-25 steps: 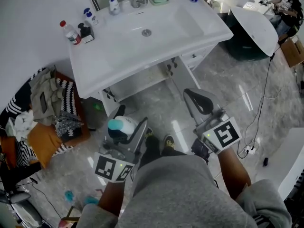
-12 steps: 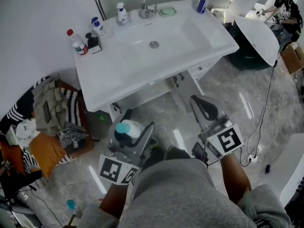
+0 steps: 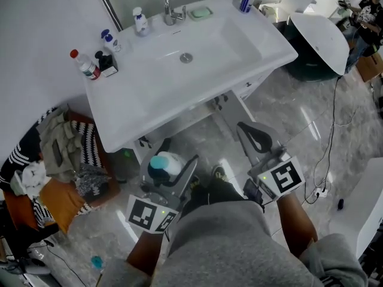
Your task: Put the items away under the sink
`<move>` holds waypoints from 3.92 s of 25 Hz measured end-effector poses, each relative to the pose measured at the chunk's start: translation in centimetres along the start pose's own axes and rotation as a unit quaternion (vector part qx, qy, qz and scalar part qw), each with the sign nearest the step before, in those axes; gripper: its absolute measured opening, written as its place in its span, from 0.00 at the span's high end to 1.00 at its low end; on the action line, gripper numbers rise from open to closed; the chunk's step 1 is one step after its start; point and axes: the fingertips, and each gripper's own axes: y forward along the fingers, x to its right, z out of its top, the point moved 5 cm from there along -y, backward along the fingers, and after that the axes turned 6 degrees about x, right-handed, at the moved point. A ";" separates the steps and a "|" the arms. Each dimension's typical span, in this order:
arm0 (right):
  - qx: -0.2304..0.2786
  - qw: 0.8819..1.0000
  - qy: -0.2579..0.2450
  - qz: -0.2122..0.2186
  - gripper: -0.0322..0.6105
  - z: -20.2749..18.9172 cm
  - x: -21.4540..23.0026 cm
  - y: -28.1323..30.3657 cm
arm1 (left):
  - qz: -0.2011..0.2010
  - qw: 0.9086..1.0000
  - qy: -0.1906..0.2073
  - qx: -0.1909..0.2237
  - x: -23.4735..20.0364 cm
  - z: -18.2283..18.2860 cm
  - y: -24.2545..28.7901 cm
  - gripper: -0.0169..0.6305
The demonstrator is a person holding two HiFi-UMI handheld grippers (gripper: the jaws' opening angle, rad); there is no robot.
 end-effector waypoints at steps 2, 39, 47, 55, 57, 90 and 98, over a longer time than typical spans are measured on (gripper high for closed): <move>-0.005 1.000 0.006 -0.002 0.95 -0.4 0.7 0.3 | 0.000 1.000 0.000 -0.004 0.1 -0.5 0.9 0.51; -0.003 0.998 0.064 0.008 0.95 -41.7 5.3 13.9 | -0.005 0.996 0.034 -0.082 -13.9 -45.8 14.0 0.51; 0.027 0.998 0.042 -0.028 0.95 -54.8 5.8 20.2 | -0.011 0.997 0.069 -0.040 -21.3 -58.5 16.4 0.51; 0.021 0.999 -0.023 -0.031 0.95 -59.4 5.4 22.2 | -0.005 0.997 0.070 -0.042 -26.3 -66.3 21.7 0.51; 0.017 0.999 -0.017 -0.038 0.95 -59.8 5.6 22.0 | -0.002 0.994 0.099 -0.055 -26.9 -67.8 23.2 0.51; 0.044 0.998 -0.007 -0.036 0.95 -59.3 5.2 20.6 | -0.009 0.984 0.130 -0.122 -27.5 -73.0 25.3 0.45; 0.071 0.996 0.016 -0.053 0.95 -58.9 5.9 20.9 | -0.012 0.982 0.142 -0.125 -26.6 -71.4 22.6 0.36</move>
